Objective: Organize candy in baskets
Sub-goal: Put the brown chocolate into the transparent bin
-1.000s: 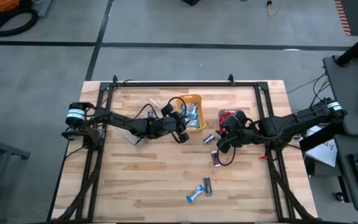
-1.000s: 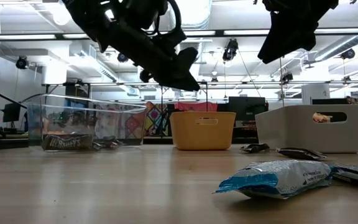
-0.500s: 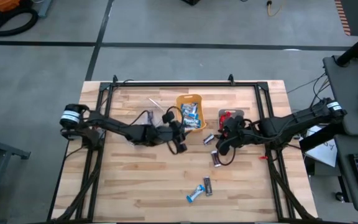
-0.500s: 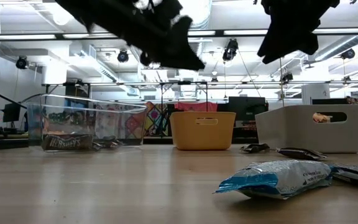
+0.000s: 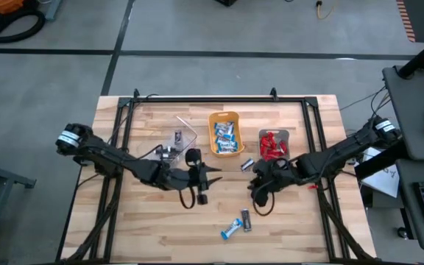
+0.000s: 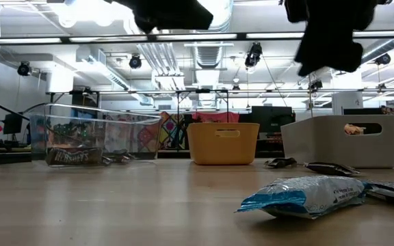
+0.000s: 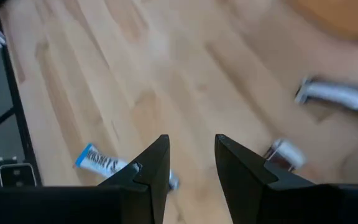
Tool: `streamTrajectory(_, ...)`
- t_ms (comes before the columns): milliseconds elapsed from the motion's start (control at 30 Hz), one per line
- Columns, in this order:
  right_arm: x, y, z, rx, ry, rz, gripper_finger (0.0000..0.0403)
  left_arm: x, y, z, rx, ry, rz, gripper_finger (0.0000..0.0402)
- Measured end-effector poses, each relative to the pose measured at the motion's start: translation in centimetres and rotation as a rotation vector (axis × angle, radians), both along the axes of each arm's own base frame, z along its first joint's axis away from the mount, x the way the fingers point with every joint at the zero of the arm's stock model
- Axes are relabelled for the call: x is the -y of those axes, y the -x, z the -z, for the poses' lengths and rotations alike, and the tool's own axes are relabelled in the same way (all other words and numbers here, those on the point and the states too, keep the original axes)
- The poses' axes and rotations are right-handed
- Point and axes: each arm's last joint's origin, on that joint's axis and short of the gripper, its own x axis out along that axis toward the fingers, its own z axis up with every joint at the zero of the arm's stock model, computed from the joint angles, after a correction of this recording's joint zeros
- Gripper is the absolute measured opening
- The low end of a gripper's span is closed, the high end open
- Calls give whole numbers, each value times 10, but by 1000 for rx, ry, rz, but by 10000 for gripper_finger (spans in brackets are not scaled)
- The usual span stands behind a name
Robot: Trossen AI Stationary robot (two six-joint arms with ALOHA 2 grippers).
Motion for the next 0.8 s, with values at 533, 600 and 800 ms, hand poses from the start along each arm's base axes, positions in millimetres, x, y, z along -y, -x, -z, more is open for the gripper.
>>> streamTrajectory(533, -25, -12, 53, -583, -22, 206, 117, 6, 16, 0, -59, -77, -163, 98)
streamTrajectory(600, -27, -17, 57, -631, 31, 222, 117, 6, 16, 1, -62, -87, -166, 98)
streamTrajectory(800, -37, -41, 71, -630, 98, 153, 123, 6, 16, 1, -71, -105, -161, 98)
